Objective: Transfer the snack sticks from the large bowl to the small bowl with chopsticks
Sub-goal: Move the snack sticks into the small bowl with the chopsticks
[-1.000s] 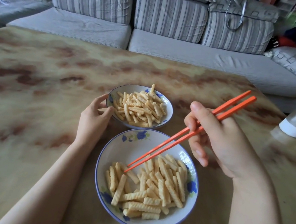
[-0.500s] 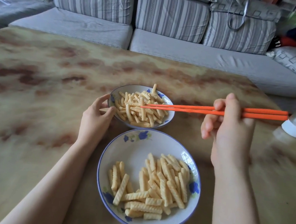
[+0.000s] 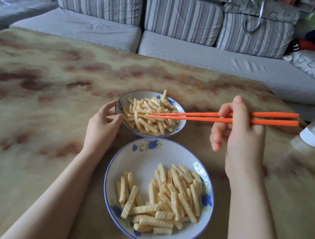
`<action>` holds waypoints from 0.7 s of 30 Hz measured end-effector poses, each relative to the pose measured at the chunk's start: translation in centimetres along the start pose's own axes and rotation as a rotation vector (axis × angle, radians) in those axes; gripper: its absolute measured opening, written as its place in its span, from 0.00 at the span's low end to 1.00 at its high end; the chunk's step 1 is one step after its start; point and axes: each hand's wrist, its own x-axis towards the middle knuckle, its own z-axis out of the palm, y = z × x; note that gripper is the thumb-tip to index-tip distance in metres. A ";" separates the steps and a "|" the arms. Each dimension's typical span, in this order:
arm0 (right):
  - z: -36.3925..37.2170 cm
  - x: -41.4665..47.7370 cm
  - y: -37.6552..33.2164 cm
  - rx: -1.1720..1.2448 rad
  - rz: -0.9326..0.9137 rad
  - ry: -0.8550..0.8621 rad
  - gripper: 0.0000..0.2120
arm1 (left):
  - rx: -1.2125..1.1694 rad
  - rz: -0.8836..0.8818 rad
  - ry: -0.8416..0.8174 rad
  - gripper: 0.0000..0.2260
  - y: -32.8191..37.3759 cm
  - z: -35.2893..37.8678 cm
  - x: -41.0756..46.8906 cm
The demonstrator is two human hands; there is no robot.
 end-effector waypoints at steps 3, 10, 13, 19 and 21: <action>-0.9 0.0 -0.8 0.025 0.024 -0.123 0.20 | 0.010 0.004 -0.001 0.18 0.1 -0.1 -0.1; -1.8 -1.2 -2.2 -0.140 0.138 -0.459 0.20 | 0.008 -0.006 -0.005 0.19 0.0 0.0 0.1; -1.8 -1.4 -2.5 -0.156 0.158 -0.504 0.20 | 0.003 -0.005 -0.003 0.19 0.1 0.0 0.0; -1.6 -1.5 -2.2 -0.187 0.193 -0.573 0.20 | -0.004 -0.007 0.000 0.19 0.0 0.0 0.0; -1.3 -1.5 -1.9 -0.182 0.194 -0.584 0.20 | 0.001 -0.006 0.001 0.19 0.0 0.0 0.0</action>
